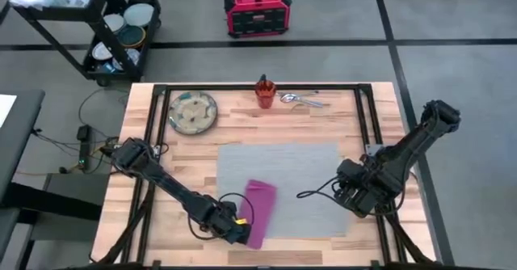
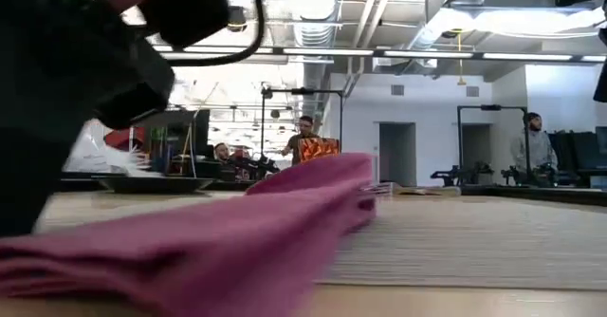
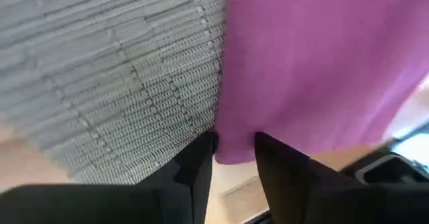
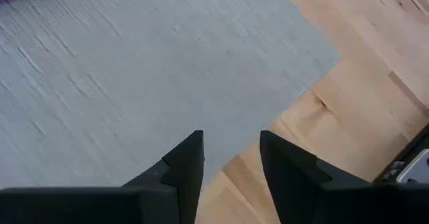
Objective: Set table place
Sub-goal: Fold the pink table napkin
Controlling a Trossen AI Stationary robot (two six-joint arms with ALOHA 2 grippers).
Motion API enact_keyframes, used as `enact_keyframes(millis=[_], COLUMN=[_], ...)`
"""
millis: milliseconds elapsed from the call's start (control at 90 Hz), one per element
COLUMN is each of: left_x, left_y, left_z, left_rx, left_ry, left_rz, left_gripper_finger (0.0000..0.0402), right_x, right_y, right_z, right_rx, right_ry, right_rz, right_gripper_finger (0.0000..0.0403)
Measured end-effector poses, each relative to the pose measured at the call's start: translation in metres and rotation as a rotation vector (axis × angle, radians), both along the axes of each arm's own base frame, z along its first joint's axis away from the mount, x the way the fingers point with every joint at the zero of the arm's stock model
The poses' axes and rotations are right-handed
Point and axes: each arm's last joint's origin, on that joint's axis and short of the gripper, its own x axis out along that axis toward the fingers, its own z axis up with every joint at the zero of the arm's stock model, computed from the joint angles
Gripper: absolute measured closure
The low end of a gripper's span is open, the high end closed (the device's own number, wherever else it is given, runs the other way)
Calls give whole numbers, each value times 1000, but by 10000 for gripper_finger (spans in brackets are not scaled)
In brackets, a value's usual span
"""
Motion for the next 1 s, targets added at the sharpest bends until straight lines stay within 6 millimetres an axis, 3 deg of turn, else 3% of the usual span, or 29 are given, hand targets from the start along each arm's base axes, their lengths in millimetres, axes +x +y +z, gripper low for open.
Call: enact_keyframes(millis=[133, 289, 767, 1000], left_x=[-4, -2, -7, 9], left_y=[7, 5, 3, -7], left_z=[15, 26, 23, 2], left_rx=[83, 65, 80, 43], left_ry=[-70, -140, -120, -183], left_rz=[34, 55, 52, 39], left_gripper_finger=[302, 302, 301, 285], right_x=[0, 0, 0, 1], right_y=[0, 0, 0, -1], right_z=[0, 0, 0, 0], right_rx=[0, 0, 2, 2], right_ry=[0, 0, -2, -3], right_rz=[0, -1, -6, -17], right_gripper_finger=[270, 270, 270, 270])
